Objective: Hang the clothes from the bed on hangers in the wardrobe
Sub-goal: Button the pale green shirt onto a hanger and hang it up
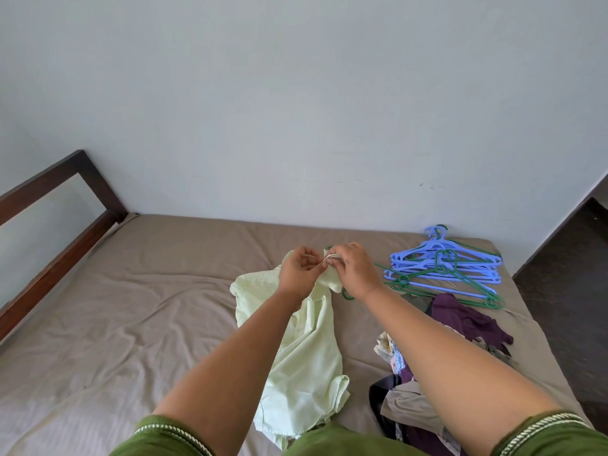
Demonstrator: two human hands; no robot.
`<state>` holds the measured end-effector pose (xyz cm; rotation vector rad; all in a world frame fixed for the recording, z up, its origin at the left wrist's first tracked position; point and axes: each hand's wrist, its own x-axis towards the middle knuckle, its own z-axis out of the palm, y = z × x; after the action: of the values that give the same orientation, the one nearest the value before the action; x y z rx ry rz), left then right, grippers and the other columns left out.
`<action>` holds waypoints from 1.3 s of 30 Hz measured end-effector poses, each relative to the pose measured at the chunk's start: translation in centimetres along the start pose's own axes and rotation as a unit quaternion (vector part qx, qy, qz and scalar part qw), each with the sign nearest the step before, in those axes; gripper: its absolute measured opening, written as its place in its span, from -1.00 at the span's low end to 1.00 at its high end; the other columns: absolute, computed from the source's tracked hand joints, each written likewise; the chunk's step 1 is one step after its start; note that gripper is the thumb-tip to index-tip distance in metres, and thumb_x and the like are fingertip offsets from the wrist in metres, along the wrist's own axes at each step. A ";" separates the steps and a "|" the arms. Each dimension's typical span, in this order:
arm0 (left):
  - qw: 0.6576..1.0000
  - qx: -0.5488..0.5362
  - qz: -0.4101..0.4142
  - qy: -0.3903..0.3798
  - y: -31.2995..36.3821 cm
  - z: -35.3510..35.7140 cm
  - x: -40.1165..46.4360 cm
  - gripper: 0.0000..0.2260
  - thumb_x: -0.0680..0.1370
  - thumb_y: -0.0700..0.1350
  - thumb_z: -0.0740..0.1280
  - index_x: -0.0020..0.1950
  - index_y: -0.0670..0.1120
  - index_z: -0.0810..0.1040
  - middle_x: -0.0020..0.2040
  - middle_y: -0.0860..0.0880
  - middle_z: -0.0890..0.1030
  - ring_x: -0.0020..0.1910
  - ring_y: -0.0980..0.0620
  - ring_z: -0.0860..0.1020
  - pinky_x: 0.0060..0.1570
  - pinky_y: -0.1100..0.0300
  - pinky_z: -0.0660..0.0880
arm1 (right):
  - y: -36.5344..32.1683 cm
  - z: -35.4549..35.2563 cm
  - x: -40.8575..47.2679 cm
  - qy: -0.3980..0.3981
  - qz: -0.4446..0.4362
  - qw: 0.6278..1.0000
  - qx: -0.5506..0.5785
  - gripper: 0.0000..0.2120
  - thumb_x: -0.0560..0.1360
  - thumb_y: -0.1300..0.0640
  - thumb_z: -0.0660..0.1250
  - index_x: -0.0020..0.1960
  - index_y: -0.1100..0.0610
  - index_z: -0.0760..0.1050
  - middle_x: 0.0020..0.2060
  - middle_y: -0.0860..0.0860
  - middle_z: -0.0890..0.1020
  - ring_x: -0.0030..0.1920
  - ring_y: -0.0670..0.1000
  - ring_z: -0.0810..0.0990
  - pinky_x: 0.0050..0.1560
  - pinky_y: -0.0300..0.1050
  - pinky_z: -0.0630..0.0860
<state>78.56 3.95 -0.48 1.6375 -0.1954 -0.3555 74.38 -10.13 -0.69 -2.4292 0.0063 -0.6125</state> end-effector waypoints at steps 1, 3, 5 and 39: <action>1.000 -0.005 -0.002 0.015 -0.1 0.1 -0.1 -0.82 0.47 -0.25 0.46 0.02 -0.11 0.54 -0.10 -0.11 0.68 -0.07 -0.02 0.65 0.04 0.12 0.57 | -0.1 0.0 0.0 -0.002 0.008 1.000 0.002 -0.95 0.48 0.28 0.38 -0.09 0.27 0.60 -0.18 0.13 0.66 -0.08 0.21 0.52 -0.06 -0.11 0.36; 0.999 0.006 -0.006 0.046 -0.3 0.5 -0.3 -0.84 0.47 -0.26 0.45 0.02 -0.13 0.58 -0.14 -0.06 0.68 -0.09 0.01 0.65 0.03 0.14 0.58 | -0.3 0.0 0.0 -0.006 0.034 0.999 0.009 -0.91 0.48 0.25 0.40 -0.06 0.28 0.61 -0.16 0.16 0.64 -0.05 0.18 0.51 -0.07 -0.17 0.29; 0.997 0.022 -0.006 0.069 -0.4 0.8 -0.4 -0.91 0.49 -0.26 0.42 -0.04 -0.11 0.62 -0.16 -0.03 0.68 -0.12 0.04 0.65 0.02 0.15 0.58 | -0.5 0.0 -0.1 -0.016 0.070 0.997 0.014 -0.87 0.49 0.20 0.40 -0.01 0.25 0.62 -0.14 0.17 0.63 -0.04 0.13 0.50 -0.10 -0.22 0.24; 0.996 -0.067 -0.019 -0.060 -1.1 -0.1 -1.0 -0.76 0.41 -0.35 0.49 -0.12 -0.13 0.47 -0.28 0.02 0.58 -0.23 0.15 0.57 -0.03 0.26 0.54 | -0.4 -0.9 -0.4 -0.055 0.352 0.873 0.333 -0.92 0.51 0.12 0.41 -0.11 0.04 0.51 0.04 0.05 0.51 -0.02 0.02 0.53 -0.05 -0.06 0.51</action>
<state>77.58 4.47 -1.44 1.4898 -0.2259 -0.4859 73.61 -10.24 0.04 -1.6084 0.5248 -0.0972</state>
